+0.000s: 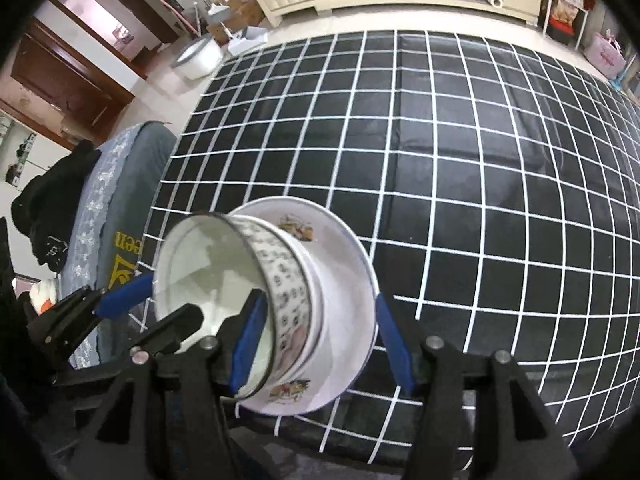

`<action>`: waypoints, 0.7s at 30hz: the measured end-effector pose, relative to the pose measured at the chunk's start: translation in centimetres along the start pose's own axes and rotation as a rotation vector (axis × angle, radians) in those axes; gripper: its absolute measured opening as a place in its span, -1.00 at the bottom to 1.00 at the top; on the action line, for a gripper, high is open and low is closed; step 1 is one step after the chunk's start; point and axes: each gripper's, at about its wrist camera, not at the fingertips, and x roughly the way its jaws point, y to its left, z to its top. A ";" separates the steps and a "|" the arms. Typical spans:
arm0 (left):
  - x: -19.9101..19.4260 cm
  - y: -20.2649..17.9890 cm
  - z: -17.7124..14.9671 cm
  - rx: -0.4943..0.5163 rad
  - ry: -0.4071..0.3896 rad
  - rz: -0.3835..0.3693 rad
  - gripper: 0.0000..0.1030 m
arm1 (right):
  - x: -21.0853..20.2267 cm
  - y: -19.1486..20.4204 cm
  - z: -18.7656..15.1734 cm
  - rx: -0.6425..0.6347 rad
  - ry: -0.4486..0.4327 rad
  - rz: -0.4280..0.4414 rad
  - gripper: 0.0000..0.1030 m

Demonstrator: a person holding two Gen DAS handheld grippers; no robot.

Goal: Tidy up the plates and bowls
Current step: 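Open both tools and withdraw them from the bowl stack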

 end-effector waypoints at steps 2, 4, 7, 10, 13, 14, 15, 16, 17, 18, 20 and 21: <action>-0.8 -0.3 0.0 -0.007 -0.018 0.011 0.00 | -0.9 0.2 -0.4 -0.021 -0.028 -0.014 0.19; -1.7 -0.7 -0.2 0.007 -0.041 0.018 0.00 | -1.8 0.2 -0.9 -0.033 -0.057 -0.033 0.22; -3.0 -1.6 -0.6 0.029 -0.082 0.042 0.00 | -3.6 -0.2 -1.9 -0.030 -0.114 -0.061 0.24; -5.0 -1.9 -1.2 -0.006 -0.156 0.055 0.00 | -5.5 -0.4 -2.9 -0.039 -0.178 -0.083 0.24; -7.0 -2.2 -2.0 -0.048 -0.229 0.067 0.00 | -7.6 -0.8 -4.3 -0.042 -0.235 -0.114 0.25; -7.5 -2.4 -2.3 -0.051 -0.252 0.074 0.00 | -8.4 -0.9 -4.8 -0.047 -0.259 -0.117 0.25; -8.3 -2.7 -2.8 -0.050 -0.288 0.065 0.00 | -9.0 -0.9 -5.3 -0.052 -0.283 -0.124 0.25; -9.1 -3.0 -3.4 -0.052 -0.324 0.048 0.00 | -9.8 -1.0 -5.9 -0.057 -0.309 -0.139 0.25; -9.6 -3.4 -3.8 -0.053 -0.346 0.043 0.00 | -10.5 -1.0 -6.6 -0.064 -0.335 -0.156 0.25; -10.2 -3.9 -4.4 -0.051 -0.377 0.044 0.00 | -10.9 -1.0 -7.1 -0.071 -0.357 -0.169 0.25; -11.1 -4.6 -5.6 -0.045 -0.414 0.059 0.00 | -12.2 -0.9 -8.5 -0.092 -0.407 -0.207 0.25; -11.4 -5.0 -6.1 -0.039 -0.425 0.061 0.00 | -12.8 -0.9 -9.1 -0.102 -0.432 -0.219 0.27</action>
